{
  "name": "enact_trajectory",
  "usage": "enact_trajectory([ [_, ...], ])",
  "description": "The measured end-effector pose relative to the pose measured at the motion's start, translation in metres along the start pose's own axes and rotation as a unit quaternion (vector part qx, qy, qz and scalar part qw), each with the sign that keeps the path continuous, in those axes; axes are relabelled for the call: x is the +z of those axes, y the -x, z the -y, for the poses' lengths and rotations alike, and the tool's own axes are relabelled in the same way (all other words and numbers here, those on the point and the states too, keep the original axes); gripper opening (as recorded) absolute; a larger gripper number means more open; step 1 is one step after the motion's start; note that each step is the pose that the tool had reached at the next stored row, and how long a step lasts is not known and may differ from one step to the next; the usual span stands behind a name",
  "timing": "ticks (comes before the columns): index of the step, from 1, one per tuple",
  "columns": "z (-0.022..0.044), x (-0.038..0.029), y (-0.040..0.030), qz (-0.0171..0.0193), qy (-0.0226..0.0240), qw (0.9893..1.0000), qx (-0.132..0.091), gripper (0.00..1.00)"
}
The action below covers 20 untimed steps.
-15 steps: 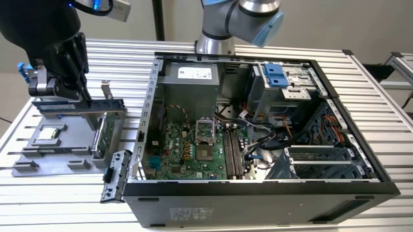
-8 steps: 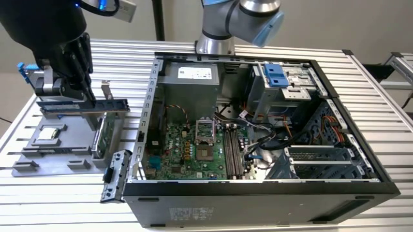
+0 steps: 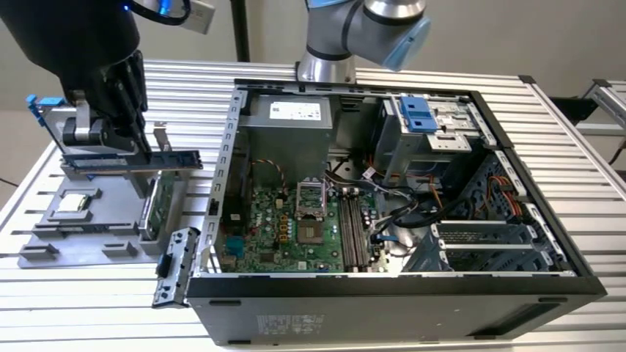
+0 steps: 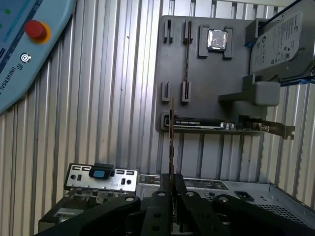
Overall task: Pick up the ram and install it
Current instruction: 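Insert the ram into the slot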
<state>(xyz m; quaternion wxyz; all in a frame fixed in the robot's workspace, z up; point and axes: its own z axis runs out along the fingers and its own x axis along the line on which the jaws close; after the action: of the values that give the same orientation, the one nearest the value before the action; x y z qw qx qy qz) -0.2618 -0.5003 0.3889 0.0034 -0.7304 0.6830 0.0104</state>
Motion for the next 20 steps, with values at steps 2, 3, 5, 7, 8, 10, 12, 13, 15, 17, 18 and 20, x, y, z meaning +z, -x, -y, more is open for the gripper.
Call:
enact_trajectory([
  [2, 0.0015, 0.0, -0.0001, 0.0, 0.0, 1.0, 0.0, 0.0],
  [3, 0.0023, -0.0001, -0.0002, -0.0001, 0.0, 1.0, 0.0, 0.0],
  [5, 0.004, 0.0, -0.0003, 0.0, 0.0, 1.0, 0.0, 0.0],
  [7, 0.0059, -0.0001, -0.0004, 0.0, 0.0, 1.0, 0.0, 0.0],
  [8, 0.0067, -0.0001, -0.0005, 0.0, 0.0, 1.0, 0.0, 0.0],
  [10, 0.0088, -0.0001, -0.0006, 0.0, 0.0, 1.0, 0.0, 0.0],
  [12, 0.011, -0.0002, -0.0007, 0.0, 0.0, 1.0, 0.0, 0.0],
  [13, 0.0124, -0.0001, -0.0008, 0.0, 0.0, 1.0, 0.0, 0.0],
  [15, 0.015, -0.0001, -0.001, 0.0, 0.0, 1.0, 0.0, 0.0],
  [17, 0.0176, -0.0002, -0.0012, 0.0, 0.0, 1.0, 0.001, 0.0],
  [18, 0.0188, -0.0002, -0.0013, 0.0, 0.0, 1.0, 0.002, 0.0],
  [20, 0.0214, -0.0002, -0.0014, 0.0, -0.0001, 1.0, 0.004, 0.0],
])
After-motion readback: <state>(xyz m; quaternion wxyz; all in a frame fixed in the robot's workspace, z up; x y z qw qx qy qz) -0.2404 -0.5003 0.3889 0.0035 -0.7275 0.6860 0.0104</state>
